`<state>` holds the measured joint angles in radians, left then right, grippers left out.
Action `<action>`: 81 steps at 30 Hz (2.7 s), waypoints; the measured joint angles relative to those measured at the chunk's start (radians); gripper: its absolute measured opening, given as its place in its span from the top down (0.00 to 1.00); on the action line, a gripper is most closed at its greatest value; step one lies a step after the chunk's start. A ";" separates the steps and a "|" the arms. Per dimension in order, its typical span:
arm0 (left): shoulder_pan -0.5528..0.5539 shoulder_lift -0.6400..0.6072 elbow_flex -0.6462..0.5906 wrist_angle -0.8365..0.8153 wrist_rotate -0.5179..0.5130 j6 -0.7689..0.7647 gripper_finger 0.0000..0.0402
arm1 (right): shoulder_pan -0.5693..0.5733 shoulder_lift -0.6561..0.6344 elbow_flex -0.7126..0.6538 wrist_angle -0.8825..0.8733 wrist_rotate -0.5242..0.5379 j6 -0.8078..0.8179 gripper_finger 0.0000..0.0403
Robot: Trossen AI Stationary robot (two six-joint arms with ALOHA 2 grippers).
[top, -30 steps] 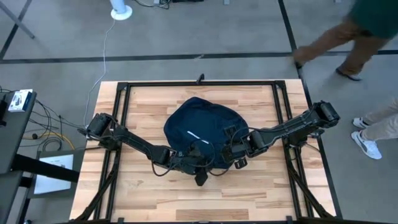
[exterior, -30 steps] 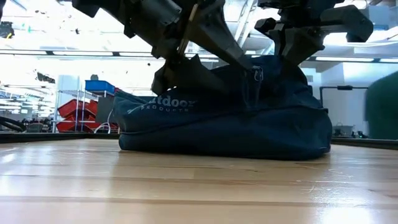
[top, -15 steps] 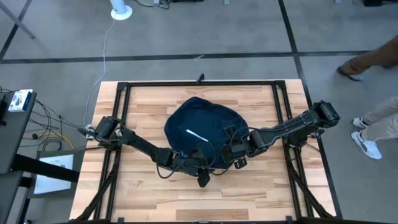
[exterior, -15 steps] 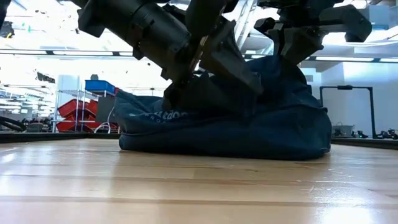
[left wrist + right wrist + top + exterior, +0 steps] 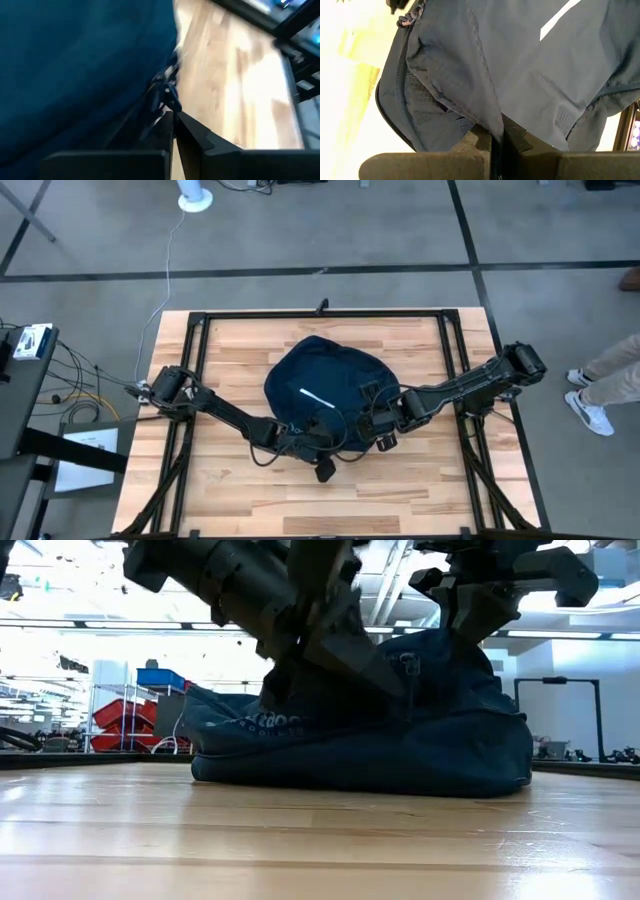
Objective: Unpack backpack
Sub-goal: Open the blue backpack
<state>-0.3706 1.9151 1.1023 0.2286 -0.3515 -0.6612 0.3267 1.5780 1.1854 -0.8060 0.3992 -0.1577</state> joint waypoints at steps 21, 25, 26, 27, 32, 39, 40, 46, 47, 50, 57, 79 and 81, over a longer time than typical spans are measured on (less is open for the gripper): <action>-0.082 -0.213 0.001 -0.551 -0.061 -0.063 1.00 | 0.034 0.000 0.001 -0.052 -0.004 0.050 1.00; -0.093 -0.234 0.001 -0.727 -0.088 -0.111 1.00 | 0.043 -0.005 0.001 -0.076 -0.003 0.053 1.00; -0.093 -0.238 0.001 -0.774 -0.089 -0.122 1.00 | 0.048 -0.006 0.001 -0.076 -0.003 0.053 1.00; -0.094 -0.242 0.001 -0.821 -0.090 -0.134 1.00 | 0.052 -0.006 0.001 -0.076 -0.004 0.053 1.00; -0.090 -0.246 0.000 -1.007 -0.117 -0.174 1.00 | 0.085 -0.014 0.001 -0.084 -0.004 0.053 1.00; -0.075 -0.249 0.000 -1.187 -0.121 -0.205 1.00 | 0.117 -0.014 0.001 -0.134 -0.058 0.122 1.00; -0.075 -0.252 -0.001 -1.197 -0.122 -0.217 1.00 | 0.118 -0.014 0.000 -0.141 -0.068 0.142 1.00; -0.075 -0.280 -0.002 -0.994 -0.127 -0.158 1.00 | 0.137 -0.015 0.064 -0.164 -0.090 0.240 0.96; -0.075 -0.283 -0.001 -0.950 -0.129 -0.138 1.00 | 0.143 -0.015 0.092 -0.194 -0.090 0.248 0.93; -0.074 -0.295 -0.001 -0.834 -0.127 -0.090 1.00 | 0.152 -0.015 0.193 -0.307 -0.086 0.328 0.83; -0.075 -0.295 -0.001 -0.584 -0.001 0.042 1.00 | 0.164 -0.017 0.372 -0.378 -0.078 0.511 0.63; -0.058 -0.293 -0.001 -0.301 0.322 0.434 1.00 | 0.133 0.245 0.314 0.099 -0.010 0.544 0.47; -0.059 -0.293 -0.001 -0.306 0.322 0.441 1.00 | 0.134 0.246 0.314 0.096 -0.010 0.543 0.47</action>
<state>-0.4294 1.6218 1.1015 -0.0771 -0.0299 -0.2201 0.4610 1.8243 1.4994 -0.7096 0.3889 0.3855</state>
